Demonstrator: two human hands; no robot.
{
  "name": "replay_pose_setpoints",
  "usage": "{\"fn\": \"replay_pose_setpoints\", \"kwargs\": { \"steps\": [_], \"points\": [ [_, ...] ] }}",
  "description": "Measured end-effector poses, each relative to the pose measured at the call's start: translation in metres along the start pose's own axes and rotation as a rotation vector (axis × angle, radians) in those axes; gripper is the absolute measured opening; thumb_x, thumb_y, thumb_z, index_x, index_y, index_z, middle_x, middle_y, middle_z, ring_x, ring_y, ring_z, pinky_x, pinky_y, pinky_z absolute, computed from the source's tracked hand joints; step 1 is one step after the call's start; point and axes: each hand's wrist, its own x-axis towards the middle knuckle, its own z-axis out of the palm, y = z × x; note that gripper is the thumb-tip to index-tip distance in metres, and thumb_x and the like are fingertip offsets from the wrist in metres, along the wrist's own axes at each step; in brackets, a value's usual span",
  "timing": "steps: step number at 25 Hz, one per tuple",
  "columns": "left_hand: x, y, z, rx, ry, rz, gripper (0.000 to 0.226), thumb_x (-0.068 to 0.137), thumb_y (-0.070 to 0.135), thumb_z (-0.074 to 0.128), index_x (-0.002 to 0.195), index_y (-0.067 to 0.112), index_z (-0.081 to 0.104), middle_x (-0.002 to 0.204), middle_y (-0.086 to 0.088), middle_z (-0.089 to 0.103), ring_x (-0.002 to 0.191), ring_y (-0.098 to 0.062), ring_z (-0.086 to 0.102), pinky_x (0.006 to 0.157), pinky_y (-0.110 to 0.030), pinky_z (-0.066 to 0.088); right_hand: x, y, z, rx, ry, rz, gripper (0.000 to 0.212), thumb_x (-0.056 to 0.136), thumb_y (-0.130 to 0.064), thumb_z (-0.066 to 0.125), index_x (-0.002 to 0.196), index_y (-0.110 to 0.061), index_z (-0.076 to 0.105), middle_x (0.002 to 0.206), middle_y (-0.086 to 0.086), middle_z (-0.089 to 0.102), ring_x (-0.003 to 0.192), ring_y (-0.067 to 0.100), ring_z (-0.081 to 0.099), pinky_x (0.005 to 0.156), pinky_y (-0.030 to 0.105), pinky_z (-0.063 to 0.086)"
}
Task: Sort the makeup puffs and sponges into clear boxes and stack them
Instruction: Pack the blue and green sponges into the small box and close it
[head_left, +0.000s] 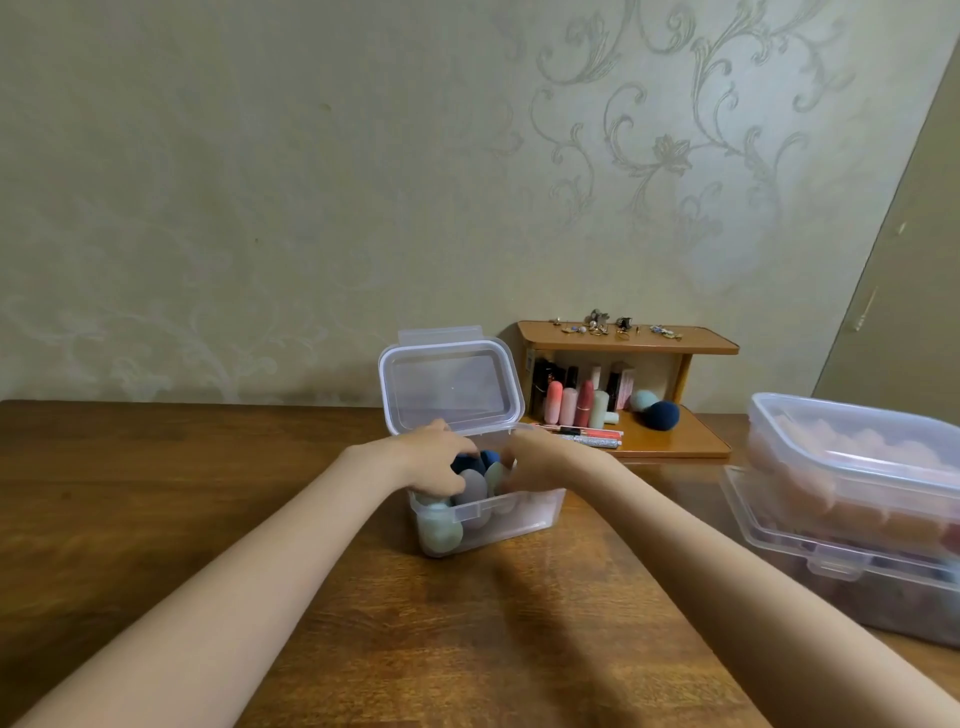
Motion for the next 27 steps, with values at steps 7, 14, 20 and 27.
{"fn": "replay_pose_setpoints", "kwargs": {
  "steps": [7,14,20,27],
  "points": [
    [0.007,0.006,0.003,0.089,0.111,0.08,0.058,0.088,0.02,0.053,0.141,0.03,0.034,0.147,-0.005,0.03,0.126,-0.031,0.039,0.103,-0.045,0.04,-0.001,-0.005,-0.005,0.096,-0.012,-0.024,0.035,0.09,-0.017,0.056,0.123,-0.004,0.054,0.109,0.012,0.062,0.095,0.021,0.055,0.084,0.028,0.048],
    [0.031,0.012,-0.019,0.234,-0.062,0.089,0.043,0.086,0.005,0.058,0.121,0.029,0.052,0.131,-0.006,0.033,0.097,-0.024,0.047,0.079,-0.03,0.044,0.026,0.097,-0.047,0.361,0.546,0.338,0.02,0.091,-0.009,0.051,0.105,0.0,0.062,0.095,0.014,0.068,0.084,0.024,0.066,0.071,0.031,0.055],
    [0.046,0.012,-0.016,0.31,-0.094,0.056,0.045,0.085,-0.001,0.055,0.113,0.033,0.047,0.126,-0.006,0.025,0.105,-0.032,0.041,0.09,-0.043,0.048,0.075,0.16,-0.005,0.036,0.254,0.821,0.05,0.093,-0.024,0.049,0.14,-0.011,0.038,0.156,0.021,0.002,0.14,0.043,0.015,0.113,0.049,0.024],
    [0.042,0.011,-0.009,0.307,-0.074,0.036,0.05,0.084,-0.007,0.05,0.115,0.032,0.045,0.128,-0.007,0.023,0.104,-0.031,0.035,0.09,-0.042,0.047,0.051,0.127,-0.014,0.104,0.689,0.531,0.029,0.088,-0.009,0.056,0.117,-0.007,0.058,0.128,0.019,0.048,0.109,0.036,0.054,0.077,0.038,0.046]
  ]
}}
